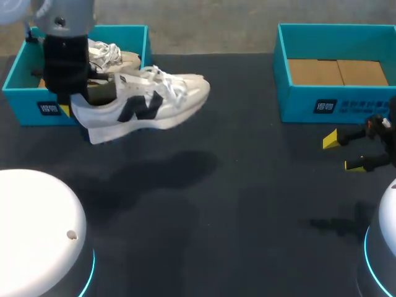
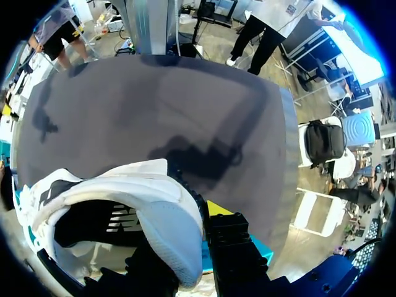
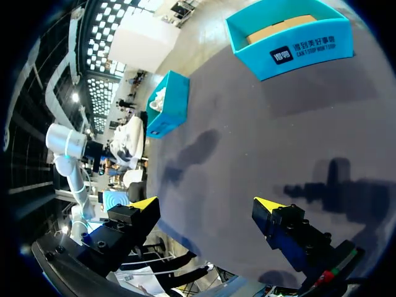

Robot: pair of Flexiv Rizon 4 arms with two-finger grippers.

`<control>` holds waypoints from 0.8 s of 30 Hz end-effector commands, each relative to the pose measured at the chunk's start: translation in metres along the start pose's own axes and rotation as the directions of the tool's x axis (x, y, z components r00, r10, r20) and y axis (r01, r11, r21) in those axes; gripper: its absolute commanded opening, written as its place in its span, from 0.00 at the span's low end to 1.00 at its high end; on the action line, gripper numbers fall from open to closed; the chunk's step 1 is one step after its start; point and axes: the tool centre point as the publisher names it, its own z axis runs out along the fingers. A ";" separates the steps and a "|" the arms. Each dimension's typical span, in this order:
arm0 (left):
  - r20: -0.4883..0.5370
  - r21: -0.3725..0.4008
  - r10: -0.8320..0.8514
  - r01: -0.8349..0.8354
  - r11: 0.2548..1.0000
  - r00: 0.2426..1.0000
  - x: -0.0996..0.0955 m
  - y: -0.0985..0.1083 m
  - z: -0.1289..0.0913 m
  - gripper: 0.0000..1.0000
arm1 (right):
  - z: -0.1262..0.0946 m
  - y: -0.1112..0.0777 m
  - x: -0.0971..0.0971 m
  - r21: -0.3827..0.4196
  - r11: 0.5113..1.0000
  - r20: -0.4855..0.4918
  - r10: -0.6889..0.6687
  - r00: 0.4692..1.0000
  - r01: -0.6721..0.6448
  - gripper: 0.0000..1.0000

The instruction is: Take the shoe out of the shoebox, open the shoe tongue, remove and reinsert the insole, then place the shoe into the shoebox

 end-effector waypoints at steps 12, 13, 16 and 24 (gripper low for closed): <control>0.009 -0.068 0.007 -0.007 0.998 1.000 -0.045 -0.030 0.009 0.00 | -0.005 -0.011 0.001 -0.175 0.985 0.003 0.002 1.000 -0.002 1.00; 0.009 -0.067 0.011 -0.011 0.998 1.000 -0.048 -0.030 0.009 0.00 | -0.005 -0.011 0.001 -0.175 0.985 0.003 0.002 1.000 -0.002 1.00; 0.006 -0.065 0.014 -0.014 0.998 1.000 -0.055 -0.032 0.009 0.00 | -0.005 -0.011 0.001 -0.175 0.985 0.003 0.002 1.000 -0.002 1.00; -0.002 -0.057 0.002 -0.002 0.998 1.000 -0.063 -0.036 0.012 0.00 | -0.005 -0.011 0.001 -0.175 0.985 0.003 0.002 1.000 -0.002 1.00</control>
